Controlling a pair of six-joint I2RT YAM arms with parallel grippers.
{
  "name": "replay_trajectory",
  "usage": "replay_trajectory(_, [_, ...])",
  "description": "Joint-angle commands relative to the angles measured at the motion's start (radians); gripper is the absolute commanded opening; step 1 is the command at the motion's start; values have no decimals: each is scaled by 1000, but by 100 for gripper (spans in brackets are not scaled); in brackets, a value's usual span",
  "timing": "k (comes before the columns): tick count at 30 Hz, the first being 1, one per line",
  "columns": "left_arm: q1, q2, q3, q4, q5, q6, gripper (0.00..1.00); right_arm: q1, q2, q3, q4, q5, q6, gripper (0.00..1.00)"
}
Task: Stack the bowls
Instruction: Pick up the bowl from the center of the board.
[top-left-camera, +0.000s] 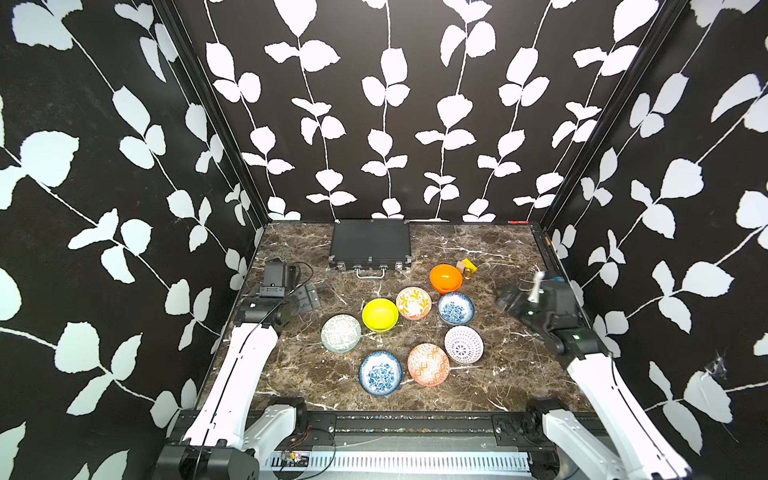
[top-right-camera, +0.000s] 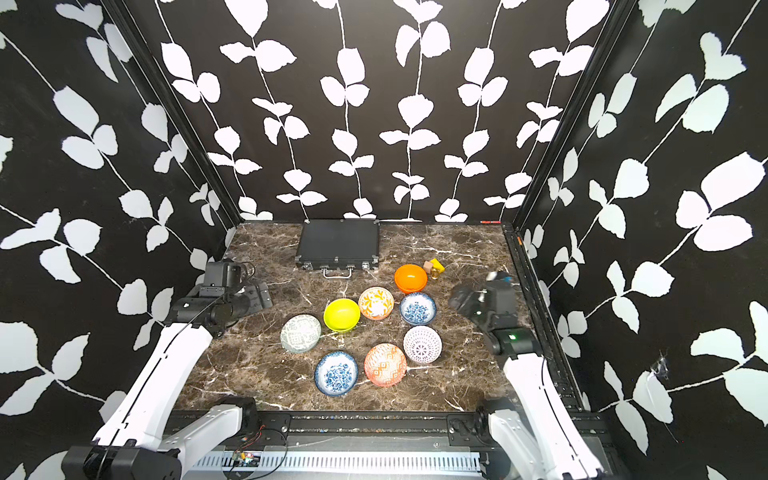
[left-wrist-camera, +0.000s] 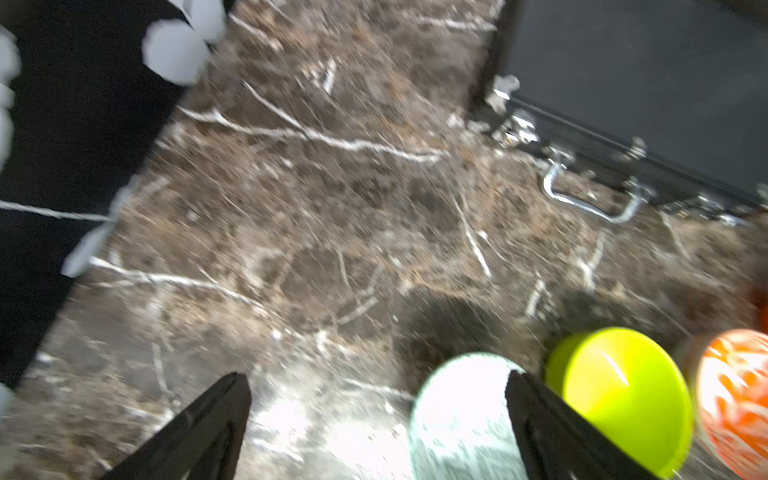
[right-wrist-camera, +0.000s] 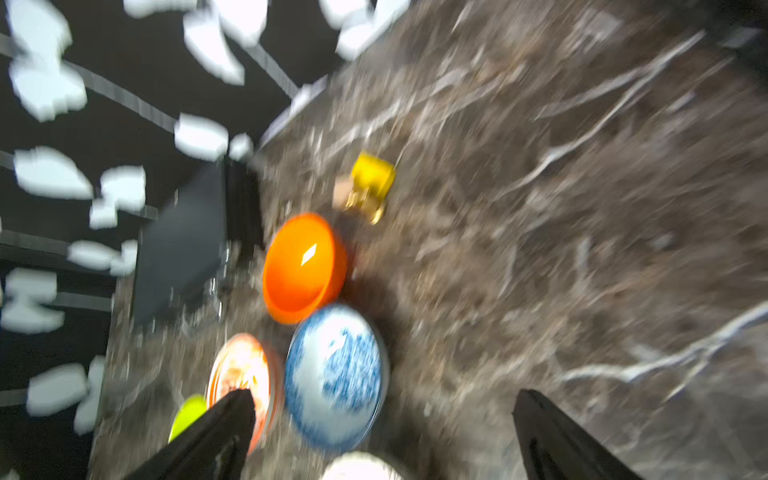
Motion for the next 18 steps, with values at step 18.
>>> replay_trajectory(18, [-445,-202,-220,-144,-70,-422,96,456,116,164,-289,205,40,95])
